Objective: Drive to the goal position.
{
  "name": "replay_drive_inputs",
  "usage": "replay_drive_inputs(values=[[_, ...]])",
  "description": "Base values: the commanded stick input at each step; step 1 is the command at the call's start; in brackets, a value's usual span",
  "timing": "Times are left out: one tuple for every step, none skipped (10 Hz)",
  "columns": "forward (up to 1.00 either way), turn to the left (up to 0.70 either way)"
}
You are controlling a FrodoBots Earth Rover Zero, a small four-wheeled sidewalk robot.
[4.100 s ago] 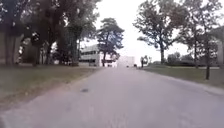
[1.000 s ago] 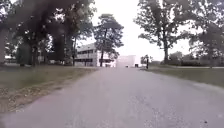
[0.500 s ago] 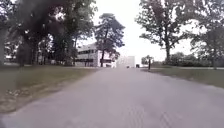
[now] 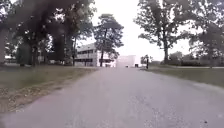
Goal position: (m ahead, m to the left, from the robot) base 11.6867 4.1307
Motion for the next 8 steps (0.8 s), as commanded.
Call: replay_drive_inputs(values=[[0.85,-0.34],[0.85,-0.34],[0.85,-0.34],[0.85,-0.34],[0.85,-0.34],[0.85,-0.03],[0.85,0.0],[0.85,0.0]])
